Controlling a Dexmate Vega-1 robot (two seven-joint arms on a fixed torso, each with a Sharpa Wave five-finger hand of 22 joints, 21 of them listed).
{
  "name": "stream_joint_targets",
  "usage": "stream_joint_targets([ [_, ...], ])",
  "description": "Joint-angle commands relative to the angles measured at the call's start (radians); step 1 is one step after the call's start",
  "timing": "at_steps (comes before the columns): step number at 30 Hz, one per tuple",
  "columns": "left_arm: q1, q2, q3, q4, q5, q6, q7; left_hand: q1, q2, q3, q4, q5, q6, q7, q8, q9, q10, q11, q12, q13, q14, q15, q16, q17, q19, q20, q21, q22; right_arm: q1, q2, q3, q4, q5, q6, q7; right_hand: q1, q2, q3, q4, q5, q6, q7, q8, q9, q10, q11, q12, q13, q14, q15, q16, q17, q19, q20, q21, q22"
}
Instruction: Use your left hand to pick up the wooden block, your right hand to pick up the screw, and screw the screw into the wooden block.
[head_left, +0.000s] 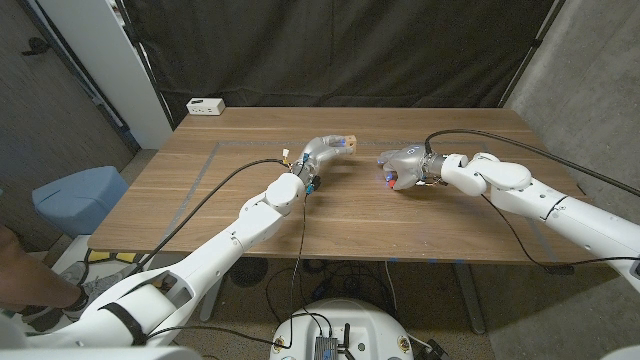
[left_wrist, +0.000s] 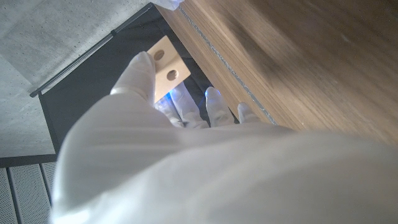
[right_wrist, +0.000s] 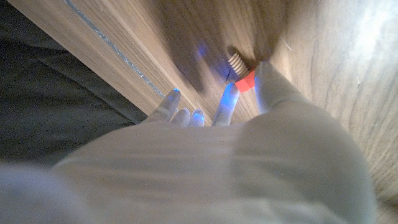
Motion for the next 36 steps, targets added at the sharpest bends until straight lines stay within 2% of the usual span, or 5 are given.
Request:
stream_joint_targets([
  [1, -0.004, -0.003, 0.003, -0.002, 0.003, 0.006, 0.002, -0.019, 0.026, 0.003, 0.006, 0.006, 0.032, -0.006, 0.013, 0.012, 0.008, 0.001, 0.007, 0.004, 0.007, -0.087, -0.005, 0.002, 0.001, 0.002, 0.005, 0.005, 0.007, 0.005, -0.002, 0.017, 0.022, 0.019, -0.005, 0.016, 0.001, 0.01, 0.001, 0.006, 0.015, 0.007, 0.015, 0.004, 0.016, -0.001, 0.005, 0.006, 0.012, -0.067, 0.007, 0.005, 0.021, -0.078, 0.006, 0.0],
  [36, -0.007, -0.011, 0.009, 0.013, 0.0, -0.005, -0.008, -0.025, 0.028, 0.004, 0.007, 0.009, 0.034, -0.005, 0.013, 0.012, 0.01, 0.001, 0.0, 0.008, 0.007, -0.085, -0.011, 0.001, -0.002, 0.0, 0.005, 0.005, -0.006, 0.004, 0.001, 0.007, 0.033, -0.005, -0.014, 0.035, 0.006, 0.025, 0.001, 0.013, 0.075, 0.017, 0.07, 0.021, 0.059, -0.006, 0.012, 0.005, 0.056, -0.084, 0.013, 0.012, 0.082, -0.102, 0.004, -0.003],
])
